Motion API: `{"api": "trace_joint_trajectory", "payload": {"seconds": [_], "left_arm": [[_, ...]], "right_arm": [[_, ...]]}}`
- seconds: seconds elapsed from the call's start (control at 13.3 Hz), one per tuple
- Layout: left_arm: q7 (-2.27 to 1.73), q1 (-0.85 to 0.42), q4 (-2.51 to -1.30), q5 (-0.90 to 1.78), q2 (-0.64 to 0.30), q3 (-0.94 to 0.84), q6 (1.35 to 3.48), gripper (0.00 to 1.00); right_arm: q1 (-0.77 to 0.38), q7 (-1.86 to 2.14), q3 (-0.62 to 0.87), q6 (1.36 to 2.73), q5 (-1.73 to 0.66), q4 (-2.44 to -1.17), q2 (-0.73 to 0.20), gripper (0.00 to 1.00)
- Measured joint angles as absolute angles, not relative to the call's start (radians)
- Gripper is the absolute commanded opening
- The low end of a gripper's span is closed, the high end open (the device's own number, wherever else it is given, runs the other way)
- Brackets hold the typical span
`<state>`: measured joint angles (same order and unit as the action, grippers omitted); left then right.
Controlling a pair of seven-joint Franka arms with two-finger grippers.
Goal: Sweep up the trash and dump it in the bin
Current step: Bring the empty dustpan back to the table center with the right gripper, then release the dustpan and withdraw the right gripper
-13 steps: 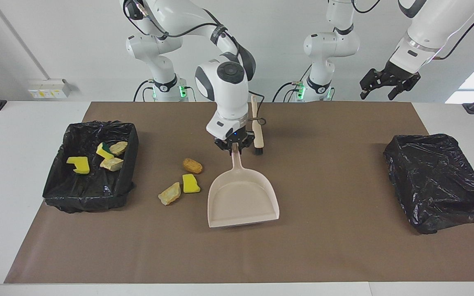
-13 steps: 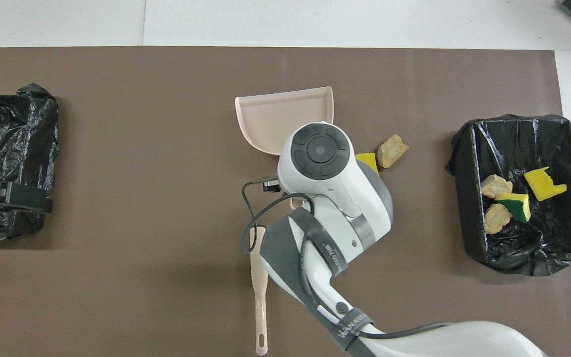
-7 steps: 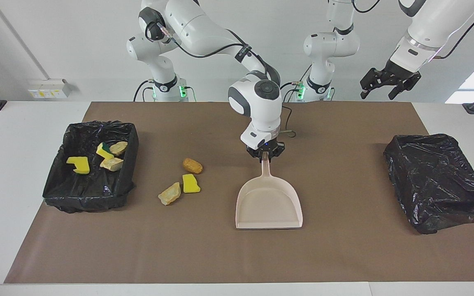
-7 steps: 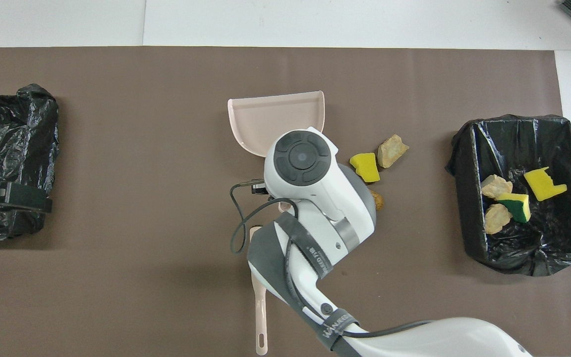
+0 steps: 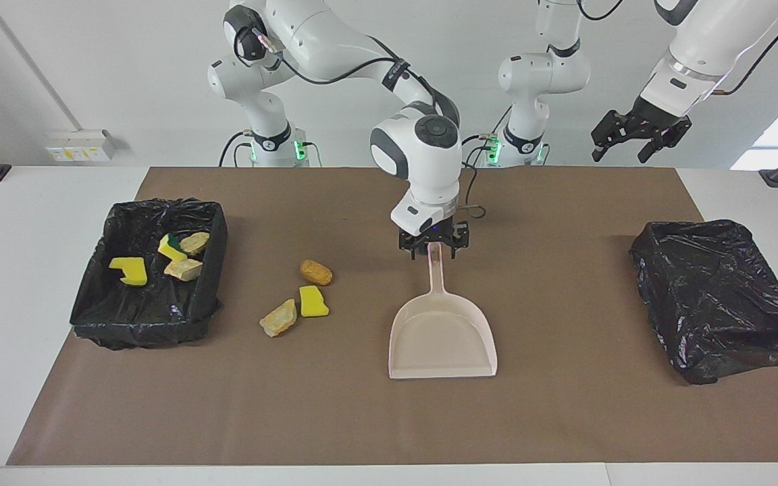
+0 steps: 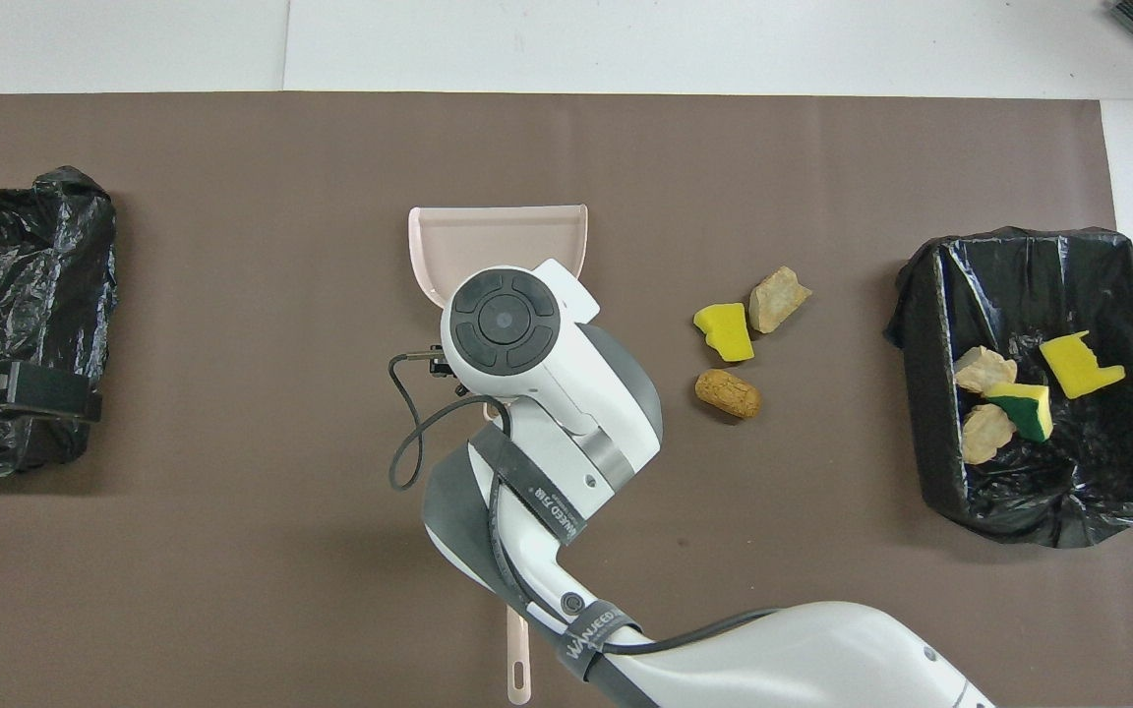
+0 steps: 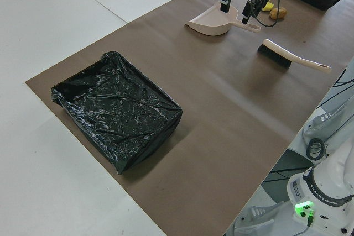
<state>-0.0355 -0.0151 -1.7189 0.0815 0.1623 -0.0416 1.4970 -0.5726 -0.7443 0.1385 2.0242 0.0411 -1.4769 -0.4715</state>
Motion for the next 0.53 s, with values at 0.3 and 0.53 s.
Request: {"api": "trace_joint_trajectory", "payload": {"seconds": [0.3,0.53], "left_arm": [[-0.035,-0.014,-1.719,0.081,0.162,-0.042,1.507,1.00],[-0.035,-0.014,-1.719,0.081,0.162,-0.042,1.508,1.00]], "right_arm": [[-0.620,-0.818,0.153,2.003,-0.013,-1.710,-0.263,1.00],[-0.698,-0.902,0.156,2.006,-0.016,-1.892,-0.148,1.00]]}}
